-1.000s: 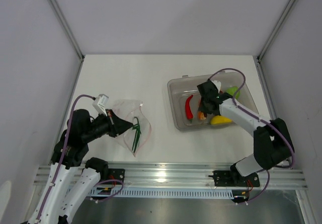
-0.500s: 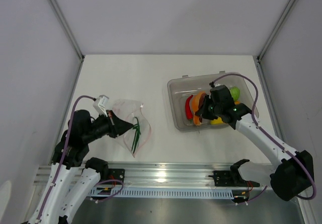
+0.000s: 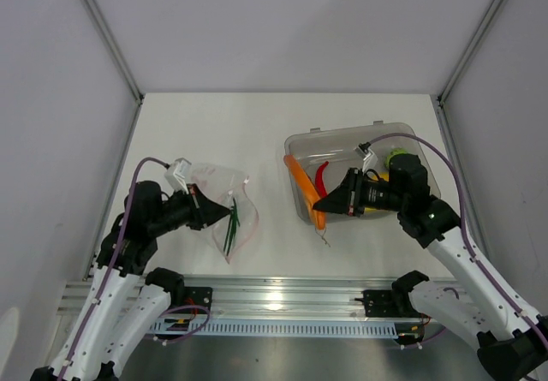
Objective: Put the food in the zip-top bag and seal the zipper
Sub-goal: Place the fake food in the zipper food storage bag.
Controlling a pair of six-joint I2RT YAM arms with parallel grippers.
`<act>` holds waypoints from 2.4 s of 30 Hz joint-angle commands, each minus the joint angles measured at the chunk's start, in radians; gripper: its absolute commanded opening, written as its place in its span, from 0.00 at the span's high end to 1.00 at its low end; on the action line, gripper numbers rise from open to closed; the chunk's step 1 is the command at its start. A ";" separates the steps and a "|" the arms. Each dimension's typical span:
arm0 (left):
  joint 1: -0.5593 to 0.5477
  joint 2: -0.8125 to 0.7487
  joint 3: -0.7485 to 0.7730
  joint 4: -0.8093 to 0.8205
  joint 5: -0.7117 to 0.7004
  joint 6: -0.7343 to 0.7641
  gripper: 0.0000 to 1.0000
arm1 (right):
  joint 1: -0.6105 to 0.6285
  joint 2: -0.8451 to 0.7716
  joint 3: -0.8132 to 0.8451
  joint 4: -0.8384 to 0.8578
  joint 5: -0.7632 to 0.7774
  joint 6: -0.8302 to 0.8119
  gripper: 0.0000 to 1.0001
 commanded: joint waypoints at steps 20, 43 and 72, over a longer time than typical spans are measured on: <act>-0.005 0.061 -0.012 0.163 -0.014 -0.075 0.99 | 0.452 -0.138 -0.069 0.347 0.006 0.451 1.00; -0.005 -0.085 -0.015 0.083 0.046 -0.124 0.99 | 0.473 0.233 -0.121 0.824 0.026 0.613 1.00; -0.005 -0.109 -0.018 0.098 0.069 -0.132 1.00 | 0.612 0.316 0.242 -0.028 0.412 0.020 0.17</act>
